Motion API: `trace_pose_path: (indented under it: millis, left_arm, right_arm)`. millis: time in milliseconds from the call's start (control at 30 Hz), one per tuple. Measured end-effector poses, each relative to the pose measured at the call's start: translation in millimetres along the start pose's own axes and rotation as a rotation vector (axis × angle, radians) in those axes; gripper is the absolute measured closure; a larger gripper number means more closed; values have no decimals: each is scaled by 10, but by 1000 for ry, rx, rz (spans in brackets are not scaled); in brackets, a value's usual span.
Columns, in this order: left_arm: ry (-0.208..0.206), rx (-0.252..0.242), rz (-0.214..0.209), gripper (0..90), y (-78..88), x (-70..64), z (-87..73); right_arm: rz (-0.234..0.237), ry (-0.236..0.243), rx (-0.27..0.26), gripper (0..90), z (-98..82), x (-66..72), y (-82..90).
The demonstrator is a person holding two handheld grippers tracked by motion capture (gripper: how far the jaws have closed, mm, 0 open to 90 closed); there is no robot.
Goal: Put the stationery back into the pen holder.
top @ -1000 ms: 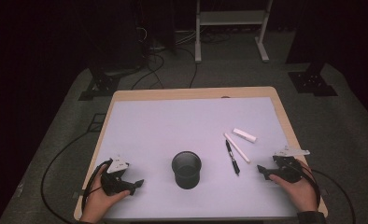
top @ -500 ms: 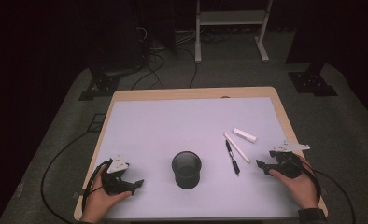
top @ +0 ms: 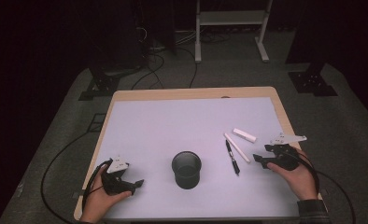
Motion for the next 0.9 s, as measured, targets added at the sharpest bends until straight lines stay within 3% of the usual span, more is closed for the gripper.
trace_pose_path:
  millis: [900]
  left_arm:
    - [4, -1, -1, 76, -1, -2, -1]
  right_arm:
    - [26, 47, 19, 394, 461, -74, -169]
Point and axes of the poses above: each handheld gripper's, and its own axes: y roughly backward along the jaws, z roughly out of its top, x roughly to its left, the point moved 8 cm from there along -y, roughly forward along the jaws, and after that the axes turned 1 degree about x, right-handed, at the moved point
